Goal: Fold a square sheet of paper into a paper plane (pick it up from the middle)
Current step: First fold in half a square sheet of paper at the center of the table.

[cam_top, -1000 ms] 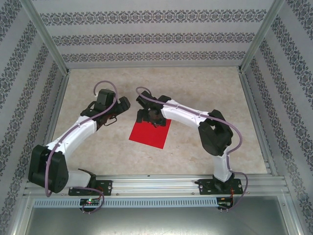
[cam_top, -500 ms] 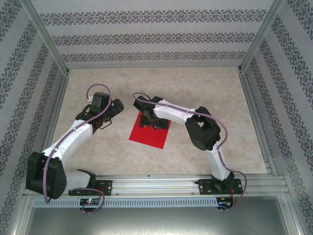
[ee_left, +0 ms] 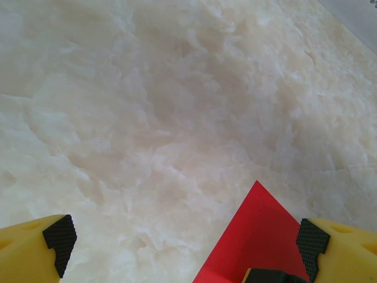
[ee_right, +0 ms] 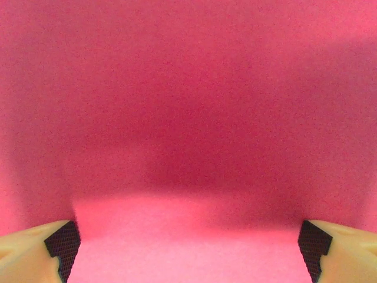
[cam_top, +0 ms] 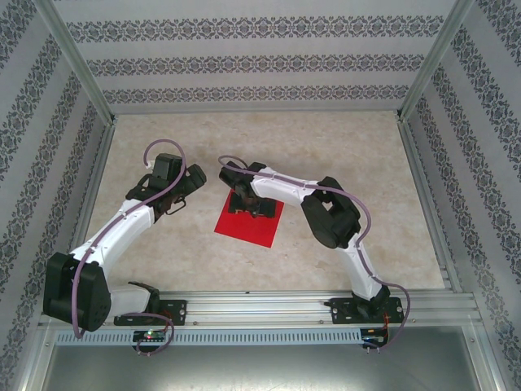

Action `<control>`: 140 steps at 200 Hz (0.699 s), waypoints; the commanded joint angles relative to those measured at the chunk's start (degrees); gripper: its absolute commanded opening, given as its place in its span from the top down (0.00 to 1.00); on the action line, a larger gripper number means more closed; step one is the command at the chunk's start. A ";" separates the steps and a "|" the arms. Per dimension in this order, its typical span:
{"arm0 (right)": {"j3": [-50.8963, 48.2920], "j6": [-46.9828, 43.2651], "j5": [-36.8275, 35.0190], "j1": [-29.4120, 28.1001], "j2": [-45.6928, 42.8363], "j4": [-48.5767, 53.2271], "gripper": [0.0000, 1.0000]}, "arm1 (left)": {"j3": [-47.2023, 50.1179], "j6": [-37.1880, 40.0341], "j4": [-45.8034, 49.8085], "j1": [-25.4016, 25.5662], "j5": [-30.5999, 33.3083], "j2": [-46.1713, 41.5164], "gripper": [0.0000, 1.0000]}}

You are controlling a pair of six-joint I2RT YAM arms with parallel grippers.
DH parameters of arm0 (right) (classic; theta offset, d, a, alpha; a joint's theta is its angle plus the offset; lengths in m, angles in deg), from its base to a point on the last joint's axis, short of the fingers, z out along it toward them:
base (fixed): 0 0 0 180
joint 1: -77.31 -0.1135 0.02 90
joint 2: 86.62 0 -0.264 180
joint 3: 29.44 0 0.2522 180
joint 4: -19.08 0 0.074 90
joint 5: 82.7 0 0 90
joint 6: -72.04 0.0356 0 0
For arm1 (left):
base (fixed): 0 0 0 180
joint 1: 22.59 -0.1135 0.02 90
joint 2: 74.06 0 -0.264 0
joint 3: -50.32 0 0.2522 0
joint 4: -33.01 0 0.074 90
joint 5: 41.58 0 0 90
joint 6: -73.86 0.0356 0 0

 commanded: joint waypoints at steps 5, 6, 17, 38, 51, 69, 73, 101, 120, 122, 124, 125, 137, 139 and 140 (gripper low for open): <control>-3.91 2.06 1.22 -0.92 3.02 0.40 0.05 | 0.44 0.17 0.86 -0.75 -0.04 -1.60 0.01; -4.09 2.09 1.28 -0.90 3.02 0.29 0.06 | 0.44 0.17 0.86 -0.75 -0.02 -1.57 0.01; -5.04 1.98 1.43 -0.87 2.87 -0.40 0.10 | 0.45 0.23 0.86 -0.77 -0.07 -1.67 0.01; -4.95 1.15 0.81 -0.71 2.52 -0.30 0.15 | 0.22 0.30 0.86 -0.75 -0.55 -1.50 0.01; -4.85 0.34 1.03 -0.61 2.16 -0.83 0.22 | 0.18 0.35 0.86 -0.82 -0.78 -1.51 0.01; -4.84 -0.81 1.07 -0.37 1.40 -1.36 0.30 | 0.09 0.25 1.10 -0.78 -0.96 -1.52 0.01; -4.95 -1.12 1.22 -0.35 1.08 -1.61 0.32 | -0.02 0.32 1.27 -0.79 -1.00 -1.58 0.01; -4.68 -3.44 2.31 -0.08 -0.59 -2.66 0.45 | 0.29 0.15 1.78 -0.75 -0.79 -2.37 0.01; -4.37 -4.79 2.32 0.22 -1.76 -2.68 0.46 | 0.28 0.02 1.99 -0.79 -0.70 -2.59 0.01; -4.41 -5.06 2.45 0.19 -1.91 -2.88 0.47 | 0.21 0.06 2.00 -0.78 -0.70 -2.66 0.01; -4.46 -5.42 2.52 0.18 -2.17 -3.04 0.47 | 0.19 0.03 2.07 -0.78 -0.72 -2.65 0.01; -4.50 -5.52 2.60 0.18 -2.26 -3.18 0.48 | 0.19 0.01 2.08 -0.72 -0.71 -2.67 0.01; -5.16 -7.42 3.77 0.17 -3.79 -4.95 0.55 | -0.01 0.02 2.15 -0.72 -0.69 -2.65 0.01; -5.33 -7.70 3.95 0.18 -4.13 -5.33 0.55 | -0.08 0.07 2.24 -0.74 -0.76 -2.63 0.01; -5.46 -7.80 4.06 0.18 -4.25 -5.52 0.55 | -0.08 0.07 2.25 -0.79 -0.77 -2.65 0.01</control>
